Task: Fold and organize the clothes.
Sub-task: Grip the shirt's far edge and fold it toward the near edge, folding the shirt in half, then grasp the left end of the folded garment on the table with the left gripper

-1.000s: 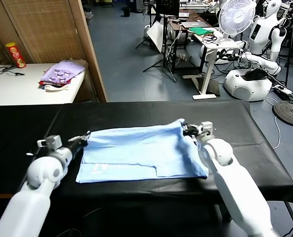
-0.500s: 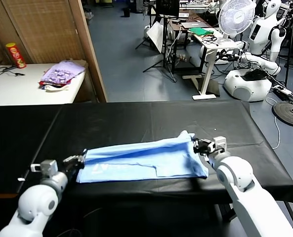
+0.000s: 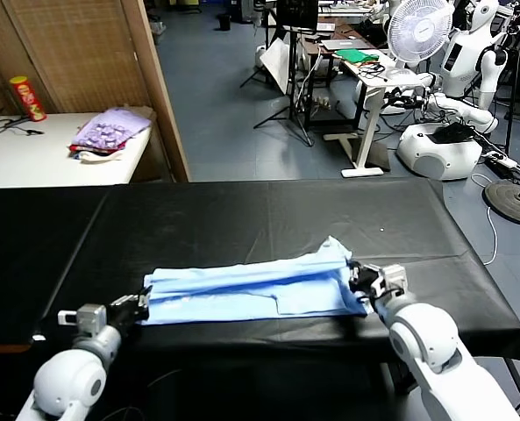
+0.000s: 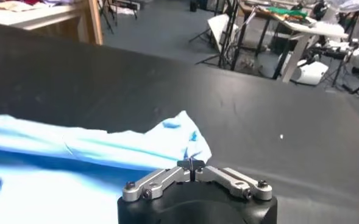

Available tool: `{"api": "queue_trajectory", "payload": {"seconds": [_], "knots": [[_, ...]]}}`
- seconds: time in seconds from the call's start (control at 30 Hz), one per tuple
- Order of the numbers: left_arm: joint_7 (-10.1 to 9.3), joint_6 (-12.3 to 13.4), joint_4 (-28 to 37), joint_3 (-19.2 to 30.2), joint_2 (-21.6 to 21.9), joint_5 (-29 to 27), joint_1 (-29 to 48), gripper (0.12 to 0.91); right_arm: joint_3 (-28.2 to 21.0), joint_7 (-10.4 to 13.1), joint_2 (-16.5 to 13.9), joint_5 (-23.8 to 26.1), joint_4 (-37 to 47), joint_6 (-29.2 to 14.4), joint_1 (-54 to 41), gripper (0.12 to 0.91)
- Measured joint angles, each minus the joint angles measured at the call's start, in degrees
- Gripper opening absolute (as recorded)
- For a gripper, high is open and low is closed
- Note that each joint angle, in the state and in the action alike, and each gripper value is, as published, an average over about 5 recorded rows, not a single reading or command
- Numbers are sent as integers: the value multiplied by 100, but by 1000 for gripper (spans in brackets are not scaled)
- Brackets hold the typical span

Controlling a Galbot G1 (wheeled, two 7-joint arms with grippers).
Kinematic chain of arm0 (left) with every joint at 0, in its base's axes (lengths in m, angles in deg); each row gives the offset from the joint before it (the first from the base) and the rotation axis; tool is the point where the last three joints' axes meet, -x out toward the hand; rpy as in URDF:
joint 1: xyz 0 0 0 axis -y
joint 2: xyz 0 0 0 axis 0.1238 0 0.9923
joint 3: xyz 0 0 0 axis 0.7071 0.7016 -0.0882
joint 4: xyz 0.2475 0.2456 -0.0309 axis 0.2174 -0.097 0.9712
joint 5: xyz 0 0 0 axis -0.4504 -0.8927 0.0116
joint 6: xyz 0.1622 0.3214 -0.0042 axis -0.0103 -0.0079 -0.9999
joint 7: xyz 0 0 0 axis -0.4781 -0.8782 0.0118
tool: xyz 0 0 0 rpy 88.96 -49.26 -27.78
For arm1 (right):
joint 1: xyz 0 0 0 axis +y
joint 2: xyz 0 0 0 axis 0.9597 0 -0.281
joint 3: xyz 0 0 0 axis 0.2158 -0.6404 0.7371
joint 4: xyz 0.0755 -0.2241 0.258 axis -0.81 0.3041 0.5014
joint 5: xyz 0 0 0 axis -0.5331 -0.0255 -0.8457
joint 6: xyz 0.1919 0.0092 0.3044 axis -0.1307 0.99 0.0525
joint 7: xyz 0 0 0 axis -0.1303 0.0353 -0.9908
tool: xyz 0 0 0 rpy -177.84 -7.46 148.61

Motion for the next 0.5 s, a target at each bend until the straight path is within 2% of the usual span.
{"api": "queue_trajectory", "payload": {"seconds": [0.1,0.2,0.3,0.4,0.5], "knots": [[-14,14,-72,-12,-11,-14,-42,201,84,-18,3,-70,-123,0,75,431],[-27,11,-189,-45,-29,14,-87,359,146,27,26,-118,-195,0,90,598],[-31,4,-309,-96,-55,95,-98,527,123,175,99,-65,-124,-1,-6,736],[-56,32,-330,-119,-88,244,-20,688,26,251,235,55,134,-59,-240,790],[-134,62,-202,-81,-143,476,165,779,-123,238,412,145,516,-217,-555,797]]}}
